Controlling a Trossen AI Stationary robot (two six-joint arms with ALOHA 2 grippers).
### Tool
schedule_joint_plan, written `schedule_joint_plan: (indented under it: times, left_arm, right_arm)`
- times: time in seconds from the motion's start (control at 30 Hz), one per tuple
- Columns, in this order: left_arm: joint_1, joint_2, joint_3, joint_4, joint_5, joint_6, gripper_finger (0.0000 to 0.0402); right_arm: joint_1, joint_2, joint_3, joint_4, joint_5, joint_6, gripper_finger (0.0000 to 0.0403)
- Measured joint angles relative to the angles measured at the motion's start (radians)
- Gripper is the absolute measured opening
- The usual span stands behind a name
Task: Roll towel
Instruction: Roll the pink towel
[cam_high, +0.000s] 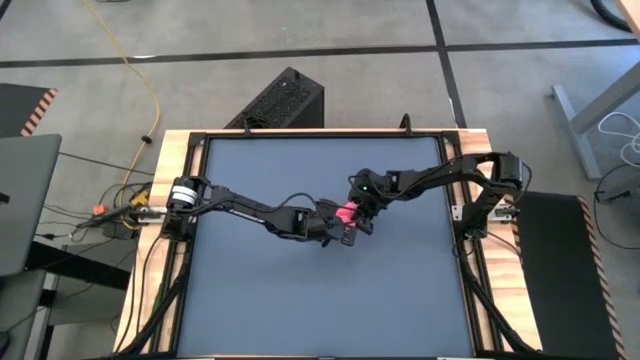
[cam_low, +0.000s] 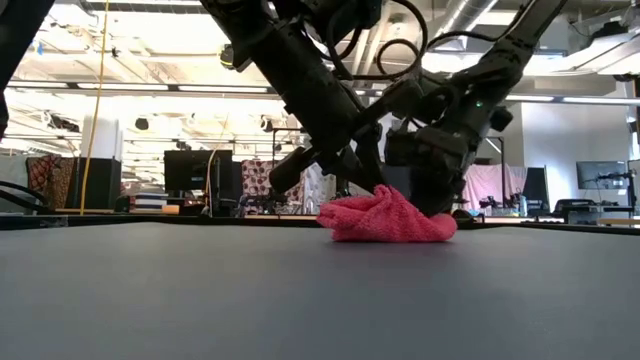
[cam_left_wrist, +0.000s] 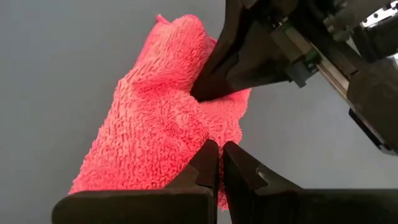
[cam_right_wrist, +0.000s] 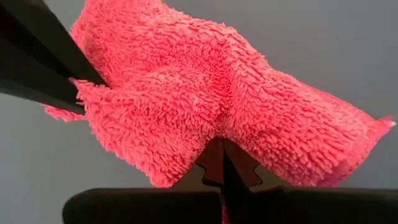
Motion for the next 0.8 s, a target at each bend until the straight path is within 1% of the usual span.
schedule_joint_plan:
  times: [0.2, 0.4, 0.47, 0.67, 0.8]
  left_arm:
    - [-0.001, 0.000, 0.000, 0.002, -0.002, -0.009, 0.0000]
    - [0.000, -0.002, 0.000, 0.000, -0.023, -0.010, 0.0000]
    - [-0.001, -0.002, 0.000, -0.009, -0.022, -0.010, 0.0000]
    - [-0.001, -0.006, 0.000, -0.134, -0.016, -0.084, 0.0000]
    - [-0.003, -0.006, 0.000, -0.169, -0.030, -0.074, 0.0000]
  right_arm:
    - [0.001, -0.016, 0.031, -0.031, 0.009, -0.001, 0.0017]
    - [-0.001, -0.015, 0.042, -0.190, -0.009, -0.069, 0.0017]
    - [-0.001, -0.016, 0.042, -0.212, -0.008, -0.074, 0.0017]
    - [0.006, -0.029, 0.041, -0.188, -0.014, -0.074, 0.0017]
    - [0.018, -0.047, 0.040, -0.218, -0.036, -0.071, 0.0021]
